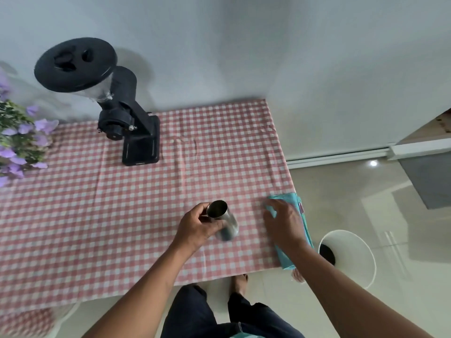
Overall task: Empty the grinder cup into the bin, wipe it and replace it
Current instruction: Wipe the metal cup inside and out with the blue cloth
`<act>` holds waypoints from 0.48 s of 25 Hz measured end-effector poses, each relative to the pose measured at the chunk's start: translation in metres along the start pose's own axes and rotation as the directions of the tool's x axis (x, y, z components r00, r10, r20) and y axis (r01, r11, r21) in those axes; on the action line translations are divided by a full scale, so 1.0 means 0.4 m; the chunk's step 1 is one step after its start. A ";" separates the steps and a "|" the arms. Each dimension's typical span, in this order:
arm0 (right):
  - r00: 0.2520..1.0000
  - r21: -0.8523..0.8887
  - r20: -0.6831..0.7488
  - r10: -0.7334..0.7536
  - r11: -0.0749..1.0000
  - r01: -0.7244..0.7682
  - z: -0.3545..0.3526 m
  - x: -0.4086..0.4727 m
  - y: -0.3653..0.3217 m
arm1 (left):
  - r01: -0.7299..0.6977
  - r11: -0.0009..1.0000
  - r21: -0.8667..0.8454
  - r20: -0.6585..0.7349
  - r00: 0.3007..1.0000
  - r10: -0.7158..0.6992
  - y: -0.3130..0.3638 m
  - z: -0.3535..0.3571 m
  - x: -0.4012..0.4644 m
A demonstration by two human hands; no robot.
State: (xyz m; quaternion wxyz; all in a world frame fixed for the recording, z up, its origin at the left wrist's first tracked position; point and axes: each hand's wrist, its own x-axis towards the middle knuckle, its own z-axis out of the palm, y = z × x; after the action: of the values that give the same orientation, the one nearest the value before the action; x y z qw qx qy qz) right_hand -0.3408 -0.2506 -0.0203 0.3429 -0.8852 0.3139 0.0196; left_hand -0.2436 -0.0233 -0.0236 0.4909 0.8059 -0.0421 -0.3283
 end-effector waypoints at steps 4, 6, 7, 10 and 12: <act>0.986 -0.323 0.123 0.109 0.944 -0.064 -0.025 -0.026 0.131 | -0.023 0.999 -0.027 -0.017 1.000 0.022 -0.001 0.000 0.002; 0.986 -0.470 0.158 0.057 0.882 0.024 -0.006 -0.057 0.164 | -0.027 0.998 -0.050 -0.017 1.000 0.026 0.003 0.000 0.007; 0.991 -0.473 0.129 0.024 0.880 0.040 0.002 -0.062 0.170 | -0.027 0.997 -0.066 -0.018 1.000 0.025 0.007 0.002 0.009; 1.000 -0.336 -0.002 0.002 0.942 -0.003 0.016 -0.033 0.167 | 0.013 0.989 -0.144 -0.053 0.998 -0.021 0.007 0.006 0.012; 0.997 -0.204 -0.080 0.015 0.978 -0.031 -0.001 -0.009 0.140 | 0.016 0.983 -0.184 -0.080 0.996 -0.031 0.008 -0.002 0.011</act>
State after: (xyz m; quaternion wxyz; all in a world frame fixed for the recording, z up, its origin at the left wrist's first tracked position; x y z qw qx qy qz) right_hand -0.3754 -0.2806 -0.0524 0.2370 -0.9121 0.3337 0.0213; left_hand -0.2389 -0.0260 -0.0230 0.5602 0.7708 0.0180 -0.3028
